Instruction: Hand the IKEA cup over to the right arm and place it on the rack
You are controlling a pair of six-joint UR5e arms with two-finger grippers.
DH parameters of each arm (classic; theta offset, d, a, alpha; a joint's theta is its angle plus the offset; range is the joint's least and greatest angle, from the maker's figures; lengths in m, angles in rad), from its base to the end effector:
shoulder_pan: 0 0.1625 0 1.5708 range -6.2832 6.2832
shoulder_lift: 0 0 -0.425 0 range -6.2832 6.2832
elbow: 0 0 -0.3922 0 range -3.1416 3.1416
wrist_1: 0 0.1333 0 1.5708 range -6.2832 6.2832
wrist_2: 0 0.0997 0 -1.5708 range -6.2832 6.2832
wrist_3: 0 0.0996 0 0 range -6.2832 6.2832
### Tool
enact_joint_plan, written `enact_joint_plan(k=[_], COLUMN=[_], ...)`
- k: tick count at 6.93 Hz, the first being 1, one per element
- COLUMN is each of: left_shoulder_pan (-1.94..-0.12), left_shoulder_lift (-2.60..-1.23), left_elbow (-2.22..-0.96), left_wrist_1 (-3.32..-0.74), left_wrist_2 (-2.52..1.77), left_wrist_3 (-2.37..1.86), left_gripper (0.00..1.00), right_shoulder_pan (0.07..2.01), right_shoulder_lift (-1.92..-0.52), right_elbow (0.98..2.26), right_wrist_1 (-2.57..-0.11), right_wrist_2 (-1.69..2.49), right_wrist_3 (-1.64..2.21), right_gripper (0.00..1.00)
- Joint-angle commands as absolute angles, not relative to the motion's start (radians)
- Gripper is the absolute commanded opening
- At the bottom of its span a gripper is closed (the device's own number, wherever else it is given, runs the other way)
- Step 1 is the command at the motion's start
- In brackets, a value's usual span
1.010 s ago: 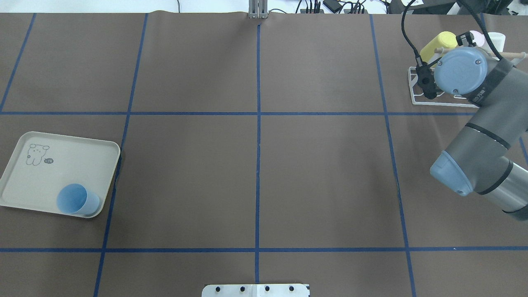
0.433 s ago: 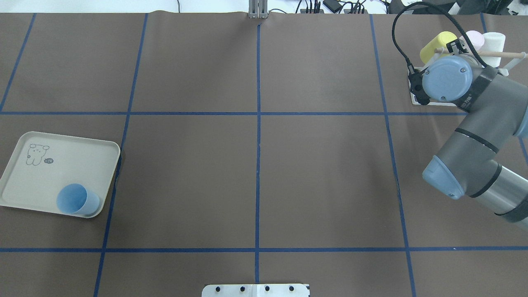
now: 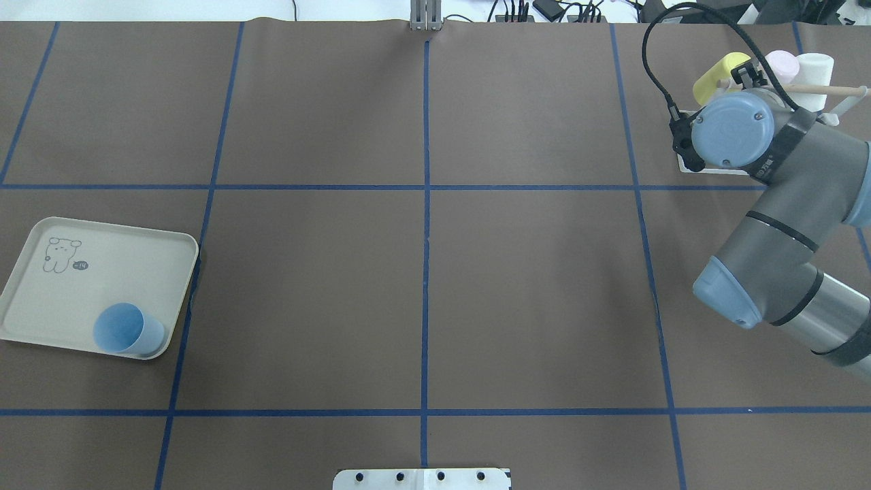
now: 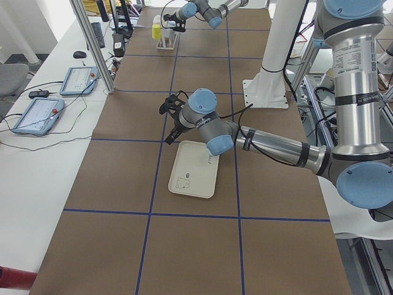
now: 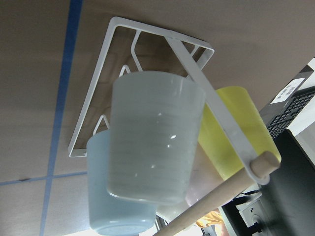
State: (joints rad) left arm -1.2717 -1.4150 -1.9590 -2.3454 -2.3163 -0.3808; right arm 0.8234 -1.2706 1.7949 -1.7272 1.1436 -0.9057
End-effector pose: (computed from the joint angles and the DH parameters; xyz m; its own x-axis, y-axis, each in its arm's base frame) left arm 0.0641 -0.4311 0.4469 0.5535 0.5199 -0.6507 0.0520 0.7582 0.6500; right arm -0.2736 -0.5520 0.4209 -0.0246 -0.8528 -0.5216 0.9964 0.0216 -0.0822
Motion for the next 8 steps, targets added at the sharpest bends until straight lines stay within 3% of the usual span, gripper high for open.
enact_joint_plan(k=[1, 5, 8], left_shoulder_pan=[-1.273, -1.206, -0.937], left_shoulder_lift=[-1.411, -1.327, -1.295], left_elbow=[-1.962, -1.963, -1.967], left_wrist_1=[-2.347, -2.468, -2.522], left_wrist_2=[-2.315, -2.234, -2.057], left_wrist_3=[-0.396, -0.558, -0.797], left_gripper=[1.0, 1.0, 1.0], right_shoulder_pan=[0.824, 0.813, 0.731], right_shoulder_lift=[-1.208, -1.203, -1.186], right_elbow=[1.807, 1.968, 2.013], right_wrist_1=[-1.701, -1.625, -1.388], right_wrist_2=[1.152, 1.501, 1.621], right_wrist_3=[-0.885, -0.453, 0.142], right_gripper=[0.98, 0.98, 0.99])
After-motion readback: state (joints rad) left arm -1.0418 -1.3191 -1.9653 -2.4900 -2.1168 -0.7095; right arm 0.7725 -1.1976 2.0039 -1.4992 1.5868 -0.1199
